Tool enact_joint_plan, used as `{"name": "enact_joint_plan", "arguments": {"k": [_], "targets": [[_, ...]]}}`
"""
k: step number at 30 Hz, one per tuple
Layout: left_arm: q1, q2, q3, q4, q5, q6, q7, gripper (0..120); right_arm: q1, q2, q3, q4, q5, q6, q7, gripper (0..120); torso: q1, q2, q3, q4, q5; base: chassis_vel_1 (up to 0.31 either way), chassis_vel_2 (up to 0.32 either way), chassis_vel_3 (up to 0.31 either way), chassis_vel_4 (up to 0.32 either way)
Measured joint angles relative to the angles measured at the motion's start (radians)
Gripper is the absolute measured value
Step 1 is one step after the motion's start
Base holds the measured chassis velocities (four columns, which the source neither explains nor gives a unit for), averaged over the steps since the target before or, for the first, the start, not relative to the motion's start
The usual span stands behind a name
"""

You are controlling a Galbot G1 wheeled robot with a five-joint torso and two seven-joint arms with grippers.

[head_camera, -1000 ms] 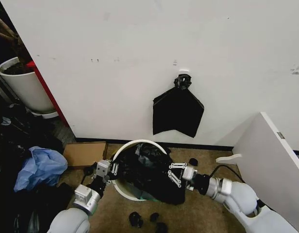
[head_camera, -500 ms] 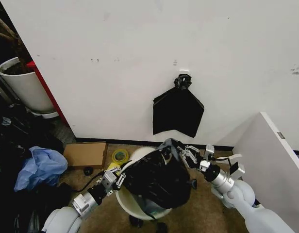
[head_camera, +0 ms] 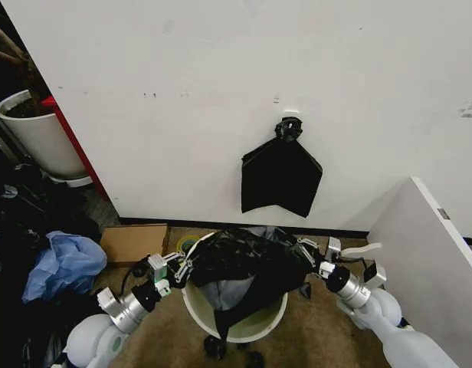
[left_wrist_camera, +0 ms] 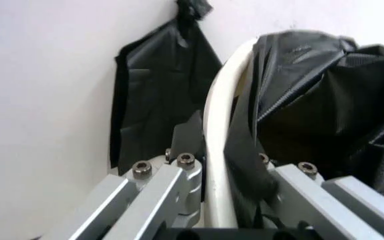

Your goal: Place the garbage bag over the trash bin.

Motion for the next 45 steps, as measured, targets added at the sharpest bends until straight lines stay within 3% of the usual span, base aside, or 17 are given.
{"name": "enact_joint_plan", "arguments": {"k": [6, 10, 12, 13, 16, 18, 20, 22, 24, 25, 27, 30, 34, 37, 39, 43, 45], "targets": [[-0.011, -0.021, 0.001, 0.002, -0.096, 0.034, -0.048, 4, 0.005, 0.019, -0.011, -0.057, -0.019, 0.075, -0.07, 0, 0.0, 0.0, 0.0, 0.0, 0.0001, 0.0, 0.0, 0.0, 0.0], [-0.013, -0.032, 0.003, -0.003, -0.12, 0.044, -0.07, 4, 0.006, 0.028, -0.019, -0.074, -0.058, 0.136, -0.043, 0, 0.0, 0.0, 0.0, 0.0, 0.0001, 0.0, 0.0, 0.0, 0.0], [-0.009, -0.042, 0.008, -0.011, -0.12, 0.045, -0.085, 4, 0.005, 0.035, -0.03, -0.068, -0.118, 0.184, 0.088, 3, 0.0, 0.0, 0.0, 0.0, 0.0, 0.0, 0.0, 0.0, 0.0], [-0.008, -0.047, 0.01, -0.016, -0.116, 0.045, -0.09, 4, 0.004, 0.038, -0.038, -0.049, -0.147, 0.197, 0.194, 10, 0.0, 0.0, 0.0, 0.0, 0.0002, 0.0, 0.0, 0.0, 0.0], [-0.007, -0.06, 0.016, -0.022, -0.101, 0.045, -0.107, 4, -0.004, 0.044, -0.065, 0.006, -0.18, 0.18, 0.481, 22, 0.0, 0.0, 0.0, 0.0001, -0.0001, 0.0, 0.0, 0.0, 0.0], [-0.007, -0.062, 0.016, -0.023, -0.098, 0.045, -0.111, 4, -0.005, 0.044, -0.068, 0.015, -0.183, 0.171, 0.533, 25, 0.0, 0.0, 0.0, 0.0001, 0.0001, 0.0, 0.0, 0.0, 0.0], [-0.007, -0.065, 0.017, -0.027, -0.094, 0.045, -0.122, 4, -0.012, 0.043, -0.071, 0.029, -0.221, 0.142, 0.64, 31, 0.0, 0.0, 0.0, 0.0002, 0.0, 0.0, 0.0, 0.0, 0.0], [-0.008, -0.072, 0.015, -0.034, -0.087, 0.044, -0.159, 4, -0.042, 0.038, -0.072, 0.073, -0.321, 0.054, 0.877, 43, 0.0, 0.0, 0.0, 0.0001, 0.0003, 0.0, 0.0, 0.0, 0.0], [-0.013, -0.079, 0.014, -0.037, -0.078, 0.043, -0.205, 4, -0.061, 0.037, -0.073, 0.117, -0.358, -0.014, 1.028, 50, 0.0, 0.0, 0.0, -0.0001, 0.0001, 0.0, 0.0, 0.0, 0.0], [-0.013, -0.079, 0.014, -0.037, -0.078, 0.043, -0.205, 4, -0.061, 0.037, -0.073, 0.117, -0.358, -0.014, 1.028, 50, 0.0, 0.0, 0.0, -0.0001, 0.0001, 0.0, 0.0, 0.0, 0.0], [-0.021, -0.088, 0.016, -0.04, -0.067, 0.042, -0.283, 4, -0.084, 0.042, -0.076, 0.197, -0.36, -0.082, 1.224, 58, 0.0, 0.0, 0.0, -0.0002, 0.0002, 0.0, 0.0, 0.0, 0.0], [-0.025, -0.11, 0.033, -0.046, -0.04, 0.041, -0.435, 4, -0.12, 0.064, -0.076, 0.33, -0.283, -0.093, 1.414, 71, 0.0, 0.0, 0.0, 0.0003, 0.0, 0.0, 0.0, 0.0, 0.0], [-0.021, -0.127, 0.047, -0.052, -0.007, 0.032, -0.487, 4, -0.172, 0.07, -0.078, 0.419, -0.232, -0.047, 1.364, 81, 0.0, 0.0, 0.0, 0.0001, -0.0001, 0.0, 0.0, 0.0, 0.0], [-0.015, -0.15, 0.059, -0.053, 0.053, 0.005, -0.516, 4, -0.247, 0.067, -0.126, 0.51, -0.233, 0.022, 1.187, 95, 0.0, 0.0, 0.0, -0.0002, -0.0001, 0.0, 0.0, 0.0, 0.0], [-0.013, -0.16, 0.061, -0.053, 0.079, -0.011, -0.524, 4, -0.277, 0.065, -0.168, 0.549, -0.25, 0.051, 1.103, 99, 0.0, 0.0, 0.0, 0.0, -0.0001, 0.0, 0.0, 0.0, 0.0], [-0.008, -0.175, 0.063, -0.052, 0.118, -0.031, -0.524, 4, -0.316, 0.068, -0.252, 0.583, -0.347, 0.091, 1.006, 100, 0.0, 0.0, 0.0, 0.0, -0.0002, 0.0, 0.0, 0.0, 0.0], [-0.007, -0.178, 0.064, -0.053, 0.128, -0.034, -0.523, 4, -0.32, 0.075, -0.311, 0.585, -0.496, 0.082, 1.034, 100, 0.0, 0.0, 0.0, -0.0001, 0.0001, 0.0, 0.0, 0.0, 0.0]]}}
